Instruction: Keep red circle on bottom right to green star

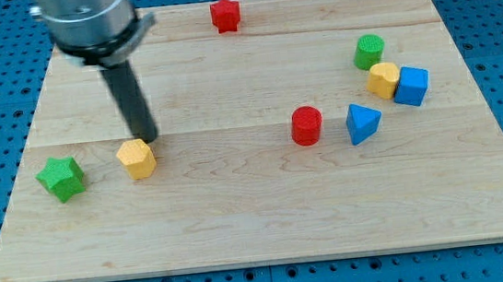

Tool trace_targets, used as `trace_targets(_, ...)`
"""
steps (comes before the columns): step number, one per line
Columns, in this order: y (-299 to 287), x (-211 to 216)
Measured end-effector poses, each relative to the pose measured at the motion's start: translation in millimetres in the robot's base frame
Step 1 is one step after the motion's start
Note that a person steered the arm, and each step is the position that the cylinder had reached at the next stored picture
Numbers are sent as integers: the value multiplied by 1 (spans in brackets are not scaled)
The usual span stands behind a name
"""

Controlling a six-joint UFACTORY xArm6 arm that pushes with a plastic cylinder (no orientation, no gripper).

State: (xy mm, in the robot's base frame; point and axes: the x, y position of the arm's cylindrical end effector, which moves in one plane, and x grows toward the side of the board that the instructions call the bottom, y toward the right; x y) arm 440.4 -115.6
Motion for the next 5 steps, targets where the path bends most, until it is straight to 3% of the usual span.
trace_targets(1,46,19)
trace_targets(2,-13,45)
trace_targets(3,-34,36)
trace_targets(4,-5,4)
trace_targets(5,71,-31)
